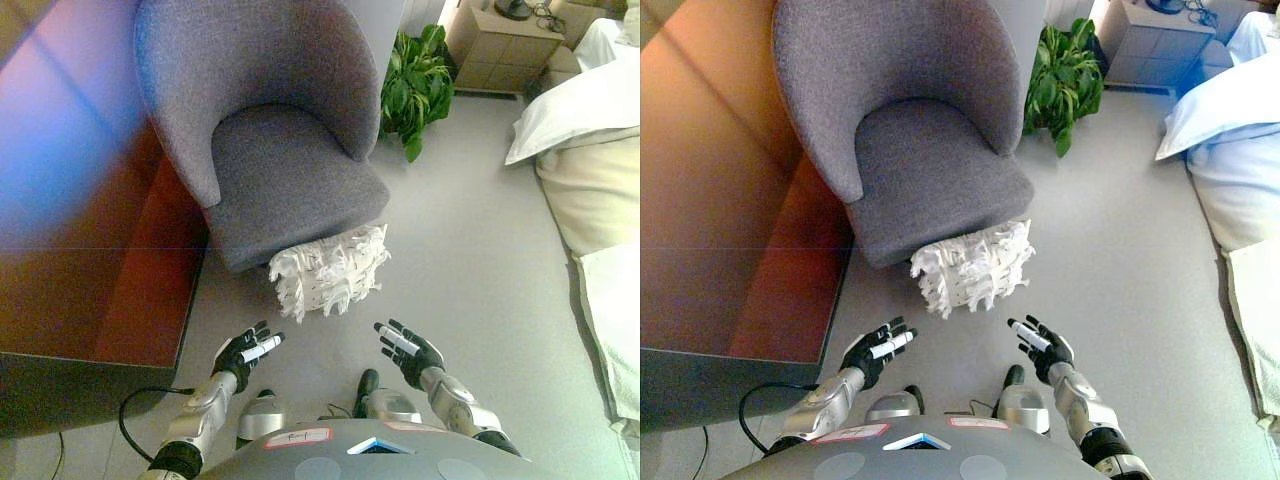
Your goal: Pick up the pillow and put it on the sofa.
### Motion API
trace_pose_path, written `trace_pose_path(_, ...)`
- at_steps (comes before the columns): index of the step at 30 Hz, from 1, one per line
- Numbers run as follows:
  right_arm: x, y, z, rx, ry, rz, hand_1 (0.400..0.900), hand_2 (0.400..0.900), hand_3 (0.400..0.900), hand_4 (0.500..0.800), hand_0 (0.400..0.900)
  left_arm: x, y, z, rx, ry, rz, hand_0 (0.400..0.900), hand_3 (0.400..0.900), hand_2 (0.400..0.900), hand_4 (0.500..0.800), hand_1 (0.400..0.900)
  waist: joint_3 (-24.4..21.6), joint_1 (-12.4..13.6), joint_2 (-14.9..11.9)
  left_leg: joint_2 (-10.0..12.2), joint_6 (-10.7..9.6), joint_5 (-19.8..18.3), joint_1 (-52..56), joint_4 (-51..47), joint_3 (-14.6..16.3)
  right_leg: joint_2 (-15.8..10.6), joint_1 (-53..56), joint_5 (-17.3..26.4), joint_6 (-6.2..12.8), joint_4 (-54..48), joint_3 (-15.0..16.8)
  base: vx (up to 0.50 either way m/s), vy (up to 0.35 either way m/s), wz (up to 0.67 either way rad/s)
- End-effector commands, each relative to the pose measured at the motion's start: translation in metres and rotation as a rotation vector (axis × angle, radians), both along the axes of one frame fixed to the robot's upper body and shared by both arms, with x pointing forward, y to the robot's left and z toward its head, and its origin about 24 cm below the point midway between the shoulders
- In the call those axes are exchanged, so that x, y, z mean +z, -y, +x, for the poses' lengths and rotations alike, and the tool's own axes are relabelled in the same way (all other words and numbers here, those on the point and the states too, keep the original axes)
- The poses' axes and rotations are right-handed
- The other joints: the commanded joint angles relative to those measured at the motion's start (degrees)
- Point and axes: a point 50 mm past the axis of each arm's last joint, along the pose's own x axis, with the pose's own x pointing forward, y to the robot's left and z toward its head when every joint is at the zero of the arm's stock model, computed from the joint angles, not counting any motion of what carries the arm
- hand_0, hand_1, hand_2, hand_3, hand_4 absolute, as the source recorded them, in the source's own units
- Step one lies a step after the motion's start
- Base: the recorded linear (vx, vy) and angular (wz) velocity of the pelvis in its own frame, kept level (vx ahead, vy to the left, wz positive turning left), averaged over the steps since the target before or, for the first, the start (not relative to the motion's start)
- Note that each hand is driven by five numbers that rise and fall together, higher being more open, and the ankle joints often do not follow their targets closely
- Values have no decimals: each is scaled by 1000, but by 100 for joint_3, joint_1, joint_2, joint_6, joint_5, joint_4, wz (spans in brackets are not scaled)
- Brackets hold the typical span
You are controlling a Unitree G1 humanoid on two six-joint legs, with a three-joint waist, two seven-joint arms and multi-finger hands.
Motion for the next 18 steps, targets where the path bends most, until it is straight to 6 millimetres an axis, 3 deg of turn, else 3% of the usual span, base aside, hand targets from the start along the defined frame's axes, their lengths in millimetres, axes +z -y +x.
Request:
trace_pose_path(1,17,6,28,8,149,-21,900,900,900,800,900,23,-8,33,2,191,49,900,900,900,800,900,-12,-53,-20,-72,237,-207,-152,456,-20,-132,294,-540,246,423,213,0,0,0)
trace_pose_path(8,18,7,27,5,154,-47,900,900,900,800,900,27,-7,36,-39,209,32,900,900,900,800,900,-45,-73,24,-105,189,-121,-76,207,28,-174,309,-326,361,157,169,0,0,0)
trace_pose_path(18,22,10,27,38,177,-80,900,900,900,800,900,31,-6,35,-75,241,25,900,900,900,800,900,-12,-121,55,-56,177,-66,-65,105,108,-141,295,-305,376,77,201,-16,-16,-1)
